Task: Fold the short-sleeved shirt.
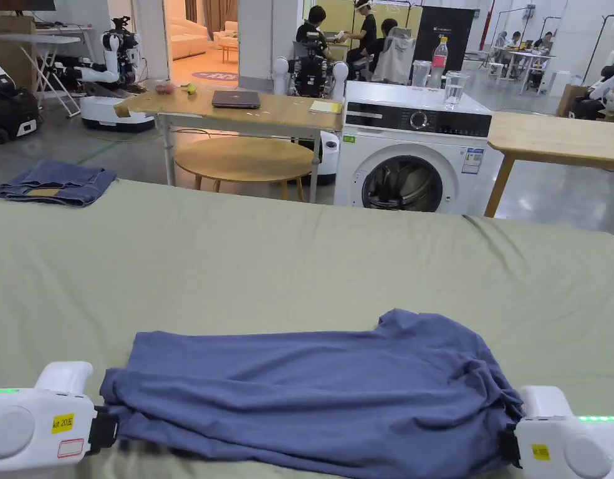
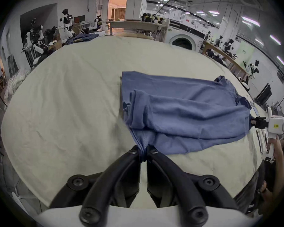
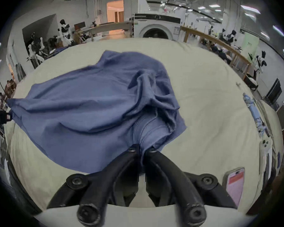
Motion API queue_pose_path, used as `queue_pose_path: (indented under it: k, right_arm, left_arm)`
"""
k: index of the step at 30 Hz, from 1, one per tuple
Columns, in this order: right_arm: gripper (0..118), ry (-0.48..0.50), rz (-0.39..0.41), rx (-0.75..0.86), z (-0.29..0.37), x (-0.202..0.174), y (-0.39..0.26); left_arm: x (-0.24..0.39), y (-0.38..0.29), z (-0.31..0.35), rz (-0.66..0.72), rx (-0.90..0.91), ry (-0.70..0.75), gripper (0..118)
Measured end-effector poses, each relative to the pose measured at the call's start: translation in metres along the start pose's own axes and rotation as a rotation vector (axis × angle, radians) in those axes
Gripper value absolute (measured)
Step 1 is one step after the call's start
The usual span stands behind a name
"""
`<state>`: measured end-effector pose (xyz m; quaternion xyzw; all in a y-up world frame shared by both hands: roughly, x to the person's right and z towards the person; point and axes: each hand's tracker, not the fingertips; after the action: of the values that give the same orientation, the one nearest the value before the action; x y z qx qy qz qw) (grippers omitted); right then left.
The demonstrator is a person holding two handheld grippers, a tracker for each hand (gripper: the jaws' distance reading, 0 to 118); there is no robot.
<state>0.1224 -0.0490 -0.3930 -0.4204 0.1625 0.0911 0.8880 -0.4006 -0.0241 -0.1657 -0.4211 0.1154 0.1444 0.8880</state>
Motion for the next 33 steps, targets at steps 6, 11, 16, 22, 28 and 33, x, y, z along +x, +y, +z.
queue_pose_path:
  k: [6,11,16,22,28,33]
  right_arm:
    - [5,-0.038,0.039,0.070,0.053,-0.003,0.011]
    - [5,-0.036,0.030,0.069,0.088,0.004,-0.003]
    - [5,-0.038,0.058,-0.018,0.099,-0.003,-0.045]
    - [5,-0.063,0.103,-0.129,0.082,-0.017,-0.100]
    - [5,-0.065,0.071,-0.141,0.061,-0.019,-0.115]
    - [15,-0.083,0.065,-0.116,0.067,-0.023,-0.106]
  left_arm:
    - [-0.003,0.014,0.034,0.000,0.070,-0.023,0]
    - [-0.019,0.002,0.055,0.023,0.060,-0.049,0]
    - [-0.033,-0.032,0.050,-0.003,-0.043,-0.056,0]
    - [-0.042,-0.075,0.028,0.007,-0.158,-0.034,0]
    - [-0.038,-0.089,0.016,-0.018,-0.175,-0.005,0]
    - [-0.036,-0.081,0.012,-0.032,-0.178,0.012,0]
